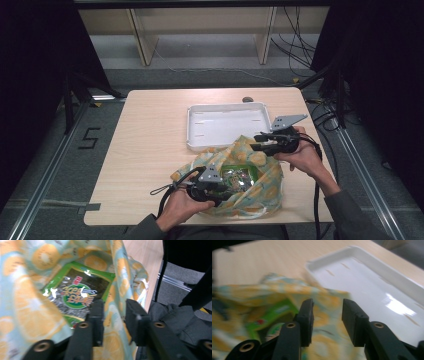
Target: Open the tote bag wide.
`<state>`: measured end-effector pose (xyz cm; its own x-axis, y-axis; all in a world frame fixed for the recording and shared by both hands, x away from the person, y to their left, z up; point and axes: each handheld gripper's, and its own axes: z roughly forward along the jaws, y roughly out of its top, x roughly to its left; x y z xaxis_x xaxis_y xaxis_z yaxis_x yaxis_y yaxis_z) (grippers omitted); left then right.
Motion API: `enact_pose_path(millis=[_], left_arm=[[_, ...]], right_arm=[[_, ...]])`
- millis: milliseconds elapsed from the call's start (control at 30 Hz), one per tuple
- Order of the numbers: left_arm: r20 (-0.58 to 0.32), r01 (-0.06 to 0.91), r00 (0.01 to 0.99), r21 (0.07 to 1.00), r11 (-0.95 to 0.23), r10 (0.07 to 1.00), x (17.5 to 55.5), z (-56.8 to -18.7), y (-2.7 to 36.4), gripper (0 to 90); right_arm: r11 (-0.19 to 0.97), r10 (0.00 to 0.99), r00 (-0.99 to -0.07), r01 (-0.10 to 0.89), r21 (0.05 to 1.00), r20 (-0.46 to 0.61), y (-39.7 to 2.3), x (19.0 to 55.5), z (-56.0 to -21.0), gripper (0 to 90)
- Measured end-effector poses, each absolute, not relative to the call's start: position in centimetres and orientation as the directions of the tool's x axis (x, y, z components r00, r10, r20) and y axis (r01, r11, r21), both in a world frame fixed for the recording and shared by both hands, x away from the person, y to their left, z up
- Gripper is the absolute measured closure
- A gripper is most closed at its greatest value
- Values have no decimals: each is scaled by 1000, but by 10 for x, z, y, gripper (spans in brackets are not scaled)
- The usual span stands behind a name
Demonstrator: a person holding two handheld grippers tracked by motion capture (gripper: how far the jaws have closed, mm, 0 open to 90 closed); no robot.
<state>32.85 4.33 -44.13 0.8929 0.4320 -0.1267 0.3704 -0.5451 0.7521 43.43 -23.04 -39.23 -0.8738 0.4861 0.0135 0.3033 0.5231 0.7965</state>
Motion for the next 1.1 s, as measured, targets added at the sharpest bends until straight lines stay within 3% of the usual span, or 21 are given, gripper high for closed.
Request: enact_pose_path(millis=[100,233,567,700,767,800,867,900,1100], left_arm=[[-133,390,884,741,-547,449,329,-444,45,842],[-114,374,893,728,-575,436,331,-449,44,895],[-132,400,890,686,-608,436,332,-468,28,893],[-141,420,879,682,-599,457,333,-473,25,884],[-92,367,905,662,-653,414,337,-472,29,882],[-136,419,877,684,-597,461,335,-476,25,882],[-132,420,877,678,-603,462,335,-479,25,882],[-135,423,876,677,-603,463,335,-480,25,882],[-90,379,900,642,-666,426,339,-485,24,879]], right_arm=[[555,401,-914,290,780,55,-217,428,-400,577],[603,361,-930,286,744,65,-205,427,-412,563],[711,318,-944,296,638,84,-179,444,-447,535],[719,296,-951,286,633,93,-175,450,-457,539],[723,294,-951,287,629,95,-175,451,-459,539],[723,284,-954,280,632,97,-175,452,-464,538],[724,319,-940,325,608,123,-176,450,-467,537],[727,297,-949,296,620,105,-176,453,-469,534],[736,295,-949,301,606,112,-173,457,-477,517]])
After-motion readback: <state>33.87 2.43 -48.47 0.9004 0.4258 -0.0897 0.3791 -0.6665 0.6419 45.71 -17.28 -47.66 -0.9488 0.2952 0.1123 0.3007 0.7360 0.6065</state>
